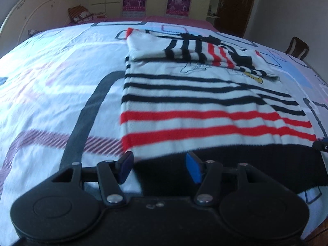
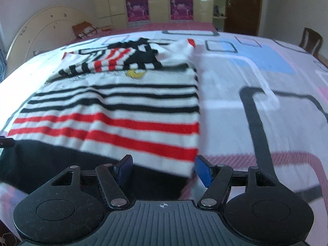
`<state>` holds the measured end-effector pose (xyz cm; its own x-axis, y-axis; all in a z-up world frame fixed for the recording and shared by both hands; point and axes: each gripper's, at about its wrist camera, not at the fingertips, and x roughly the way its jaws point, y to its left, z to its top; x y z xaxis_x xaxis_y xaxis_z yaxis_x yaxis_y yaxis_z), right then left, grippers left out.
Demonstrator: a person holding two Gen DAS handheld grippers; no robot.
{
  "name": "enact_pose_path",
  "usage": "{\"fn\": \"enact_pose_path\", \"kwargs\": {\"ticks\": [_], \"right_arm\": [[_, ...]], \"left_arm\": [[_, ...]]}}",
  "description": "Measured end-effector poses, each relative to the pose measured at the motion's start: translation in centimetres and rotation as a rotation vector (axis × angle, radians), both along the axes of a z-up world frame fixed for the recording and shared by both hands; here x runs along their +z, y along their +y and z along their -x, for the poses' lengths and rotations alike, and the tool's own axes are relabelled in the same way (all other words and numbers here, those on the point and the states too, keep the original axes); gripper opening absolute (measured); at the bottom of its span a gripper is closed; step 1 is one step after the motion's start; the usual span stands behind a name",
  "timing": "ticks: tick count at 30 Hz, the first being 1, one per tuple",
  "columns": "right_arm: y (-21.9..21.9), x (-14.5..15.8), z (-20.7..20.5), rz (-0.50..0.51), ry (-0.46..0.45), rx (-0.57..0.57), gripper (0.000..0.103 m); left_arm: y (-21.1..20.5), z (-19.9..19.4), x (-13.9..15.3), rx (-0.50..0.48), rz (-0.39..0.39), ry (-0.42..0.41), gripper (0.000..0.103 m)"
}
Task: Fold small clothes
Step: 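Close both grippers on the black hem band, then lift the hem with both grippers and fold it over toward the collar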
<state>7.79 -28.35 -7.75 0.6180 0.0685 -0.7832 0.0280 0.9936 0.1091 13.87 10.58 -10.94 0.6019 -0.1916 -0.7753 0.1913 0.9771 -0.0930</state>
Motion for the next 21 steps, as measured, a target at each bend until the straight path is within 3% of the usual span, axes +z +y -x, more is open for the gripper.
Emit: {"fn": "enact_pose_path", "kwargs": {"ticks": [9, 10, 15, 18, 21], "right_arm": [[0.2, -0.7, 2.6, -0.058, 0.067, -0.009, 0.066], [0.4, -0.8, 2.8, -0.058, 0.068, -0.004, 0.056], [1.1, -0.8, 3.2, -0.082, 0.070, 0.004, 0.034], [1.4, -0.8, 3.0, -0.121, 0.088, 0.016, 0.012], [1.5, -0.6, 3.0, -0.125, 0.083, 0.018, 0.011]], "left_arm": [[0.9, 2.6, -0.8, 0.010, 0.079, 0.067, 0.050], [0.8, 2.8, -0.8, 0.005, 0.087, 0.071, 0.048], [1.0, 3.2, -0.9, 0.003, 0.136, 0.089, 0.035], [1.3, 3.1, -1.0, 0.003, 0.182, 0.112, 0.025], [1.7, 2.8, -1.0, 0.001, 0.234, 0.130, 0.014]]}}
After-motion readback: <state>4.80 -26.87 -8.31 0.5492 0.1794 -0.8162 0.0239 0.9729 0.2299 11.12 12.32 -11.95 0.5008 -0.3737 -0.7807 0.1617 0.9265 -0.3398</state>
